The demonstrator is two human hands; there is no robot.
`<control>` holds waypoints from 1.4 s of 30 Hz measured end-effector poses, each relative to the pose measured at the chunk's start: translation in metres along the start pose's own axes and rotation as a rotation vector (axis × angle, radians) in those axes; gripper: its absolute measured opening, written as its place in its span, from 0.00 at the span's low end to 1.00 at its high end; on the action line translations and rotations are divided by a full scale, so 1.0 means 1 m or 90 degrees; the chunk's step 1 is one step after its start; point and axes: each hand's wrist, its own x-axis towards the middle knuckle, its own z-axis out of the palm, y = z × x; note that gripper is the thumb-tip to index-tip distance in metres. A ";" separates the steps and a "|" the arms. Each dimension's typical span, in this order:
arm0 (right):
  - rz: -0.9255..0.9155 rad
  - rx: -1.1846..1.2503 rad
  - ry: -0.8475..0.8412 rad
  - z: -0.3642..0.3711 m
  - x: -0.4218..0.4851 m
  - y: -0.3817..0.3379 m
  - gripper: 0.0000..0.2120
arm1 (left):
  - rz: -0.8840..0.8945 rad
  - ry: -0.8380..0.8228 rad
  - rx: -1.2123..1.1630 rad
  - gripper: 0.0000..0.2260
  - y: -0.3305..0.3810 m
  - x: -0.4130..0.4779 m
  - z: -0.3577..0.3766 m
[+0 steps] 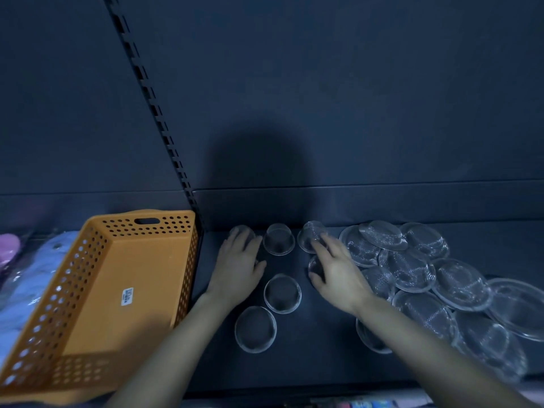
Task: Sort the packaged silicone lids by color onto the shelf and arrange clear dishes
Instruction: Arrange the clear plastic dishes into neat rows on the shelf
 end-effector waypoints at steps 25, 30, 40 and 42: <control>0.074 0.070 -0.067 -0.005 -0.010 0.007 0.32 | 0.068 -0.086 0.090 0.25 0.031 0.003 0.008; 0.083 0.071 -0.063 -0.004 -0.007 0.009 0.33 | 0.040 -0.090 0.056 0.25 0.033 0.007 0.013; 0.037 0.057 -0.031 -0.006 -0.014 0.009 0.32 | 0.061 -0.063 0.017 0.32 0.033 -0.003 0.006; 0.009 0.030 0.007 -0.013 -0.021 0.013 0.29 | 0.078 -0.024 -0.011 0.28 0.033 -0.010 0.002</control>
